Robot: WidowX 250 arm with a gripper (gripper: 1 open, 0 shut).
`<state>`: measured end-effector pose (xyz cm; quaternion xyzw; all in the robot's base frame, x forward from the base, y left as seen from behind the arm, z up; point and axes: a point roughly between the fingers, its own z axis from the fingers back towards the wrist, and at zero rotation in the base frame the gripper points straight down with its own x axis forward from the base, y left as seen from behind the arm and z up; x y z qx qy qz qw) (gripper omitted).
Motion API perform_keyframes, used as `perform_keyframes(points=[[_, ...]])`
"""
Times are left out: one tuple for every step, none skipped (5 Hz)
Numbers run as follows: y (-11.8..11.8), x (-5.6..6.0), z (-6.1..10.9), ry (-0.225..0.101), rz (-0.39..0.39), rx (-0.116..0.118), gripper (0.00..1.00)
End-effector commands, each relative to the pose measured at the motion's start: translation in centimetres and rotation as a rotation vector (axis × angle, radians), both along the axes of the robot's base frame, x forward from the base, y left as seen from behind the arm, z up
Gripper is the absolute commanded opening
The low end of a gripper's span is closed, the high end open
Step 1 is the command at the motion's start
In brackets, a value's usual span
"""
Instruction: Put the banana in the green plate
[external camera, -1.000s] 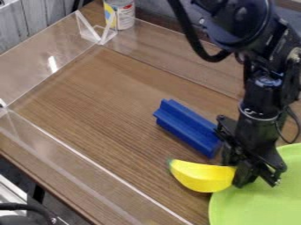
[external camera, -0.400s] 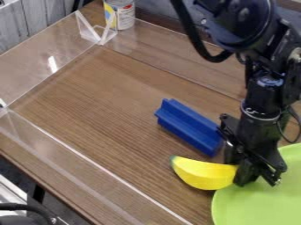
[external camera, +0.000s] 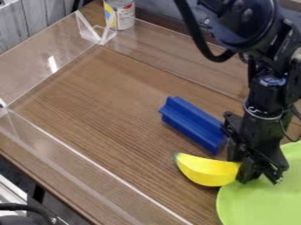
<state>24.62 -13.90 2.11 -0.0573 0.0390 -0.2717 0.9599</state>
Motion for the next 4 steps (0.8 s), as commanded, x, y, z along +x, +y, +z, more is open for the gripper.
perform_keyframes(points=[[-0.32,-0.27,-0.46,0.002,-0.035,-0.01,0.0],[-0.3,-0.39,-0.61,0.007,-0.039,-0.011,0.0],[-0.26,-0.53,-0.79,0.012,-0.043,-0.011,0.0],[-0.22,-0.67,-0.92,0.017,-0.047,-0.012,0.0]])
